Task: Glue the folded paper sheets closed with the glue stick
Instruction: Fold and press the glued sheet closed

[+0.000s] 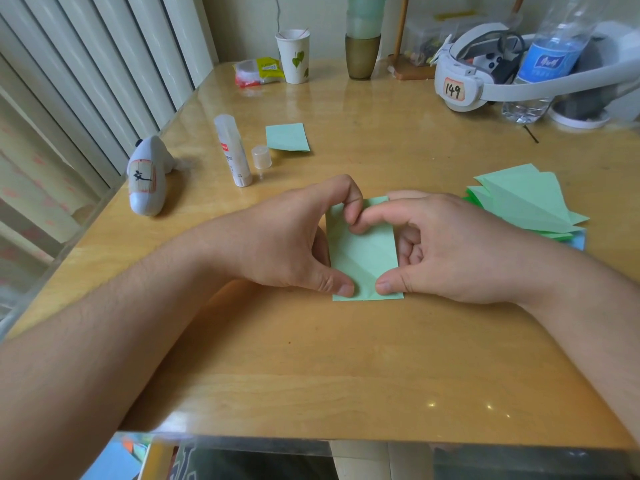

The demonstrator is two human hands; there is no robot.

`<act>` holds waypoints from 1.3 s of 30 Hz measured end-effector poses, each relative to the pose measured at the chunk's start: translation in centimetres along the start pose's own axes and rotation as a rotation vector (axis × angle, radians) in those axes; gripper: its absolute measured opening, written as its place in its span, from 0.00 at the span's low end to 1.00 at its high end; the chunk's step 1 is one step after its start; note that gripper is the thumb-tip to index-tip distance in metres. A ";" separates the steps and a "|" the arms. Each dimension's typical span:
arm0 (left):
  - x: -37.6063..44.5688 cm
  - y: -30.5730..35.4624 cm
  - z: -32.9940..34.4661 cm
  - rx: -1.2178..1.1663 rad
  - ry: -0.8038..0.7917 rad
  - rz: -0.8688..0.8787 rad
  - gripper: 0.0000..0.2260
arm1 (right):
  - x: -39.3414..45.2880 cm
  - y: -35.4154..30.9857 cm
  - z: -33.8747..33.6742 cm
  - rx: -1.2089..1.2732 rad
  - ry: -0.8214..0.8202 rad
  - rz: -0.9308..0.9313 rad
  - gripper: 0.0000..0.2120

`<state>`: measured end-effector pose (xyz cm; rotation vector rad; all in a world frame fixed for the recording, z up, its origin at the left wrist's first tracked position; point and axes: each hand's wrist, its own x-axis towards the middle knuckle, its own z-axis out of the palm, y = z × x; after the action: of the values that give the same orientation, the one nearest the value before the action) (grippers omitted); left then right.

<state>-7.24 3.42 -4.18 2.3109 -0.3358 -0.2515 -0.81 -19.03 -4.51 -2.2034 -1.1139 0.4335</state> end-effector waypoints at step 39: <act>-0.2 0.6 0.0 0.115 0.020 0.077 0.30 | -0.1 -0.2 0.0 -0.054 0.017 0.003 0.29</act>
<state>-7.53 3.10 -3.76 2.4058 -0.4386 -0.1748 -0.99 -18.99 -4.43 -2.2511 -1.1256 0.3900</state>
